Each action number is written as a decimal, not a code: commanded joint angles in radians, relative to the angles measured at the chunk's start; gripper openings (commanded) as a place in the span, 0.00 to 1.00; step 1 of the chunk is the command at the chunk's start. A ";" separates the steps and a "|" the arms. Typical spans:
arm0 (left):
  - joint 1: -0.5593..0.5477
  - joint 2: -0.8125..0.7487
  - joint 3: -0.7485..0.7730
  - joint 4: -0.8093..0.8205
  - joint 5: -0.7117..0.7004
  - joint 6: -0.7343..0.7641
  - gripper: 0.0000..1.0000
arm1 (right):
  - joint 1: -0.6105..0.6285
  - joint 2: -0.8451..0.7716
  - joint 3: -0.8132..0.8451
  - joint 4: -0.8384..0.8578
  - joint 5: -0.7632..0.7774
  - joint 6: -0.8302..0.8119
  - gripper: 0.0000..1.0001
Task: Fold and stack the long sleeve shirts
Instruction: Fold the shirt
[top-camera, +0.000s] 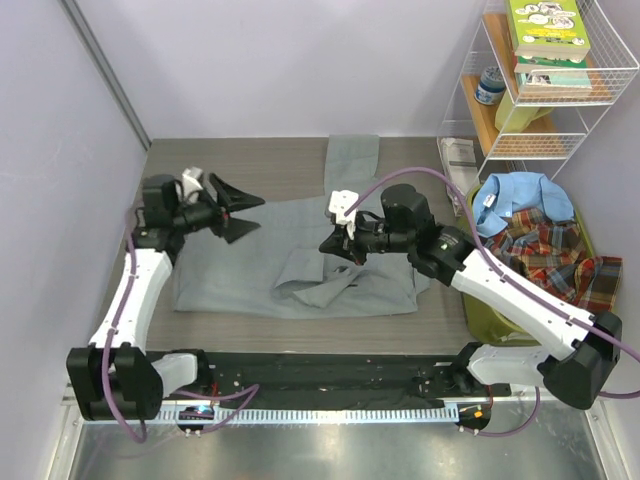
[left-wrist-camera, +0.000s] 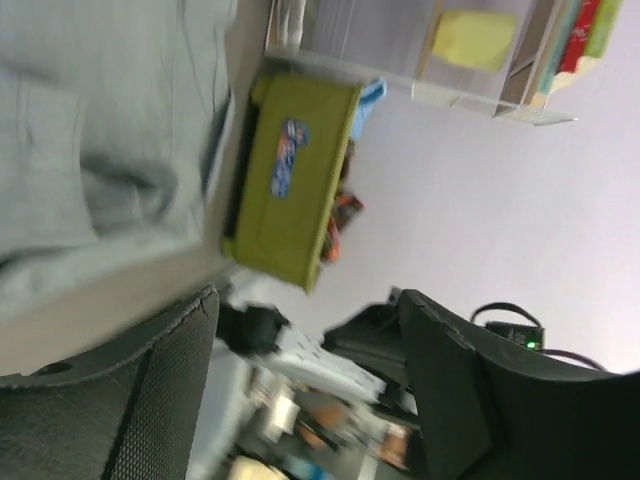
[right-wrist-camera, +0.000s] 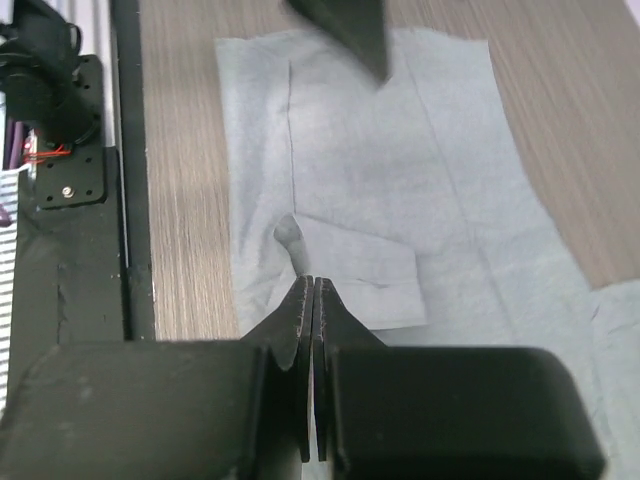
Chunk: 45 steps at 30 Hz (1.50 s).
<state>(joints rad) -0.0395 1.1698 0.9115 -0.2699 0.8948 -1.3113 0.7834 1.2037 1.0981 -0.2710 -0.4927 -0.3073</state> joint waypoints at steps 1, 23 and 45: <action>0.105 -0.059 0.173 -0.100 0.019 0.485 0.68 | -0.003 0.013 0.101 -0.131 -0.087 -0.118 0.01; -0.505 0.321 0.444 -1.009 -0.402 3.176 0.96 | -0.440 0.129 -0.109 -0.270 -0.234 0.289 0.67; -0.712 0.904 0.879 -1.381 -0.654 3.635 0.81 | -0.598 0.177 -0.124 -0.350 -0.346 0.106 0.66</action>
<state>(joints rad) -0.7300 2.0575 1.7687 -1.3186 0.2916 1.9728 0.1974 1.3796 0.9573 -0.6079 -0.8013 -0.1577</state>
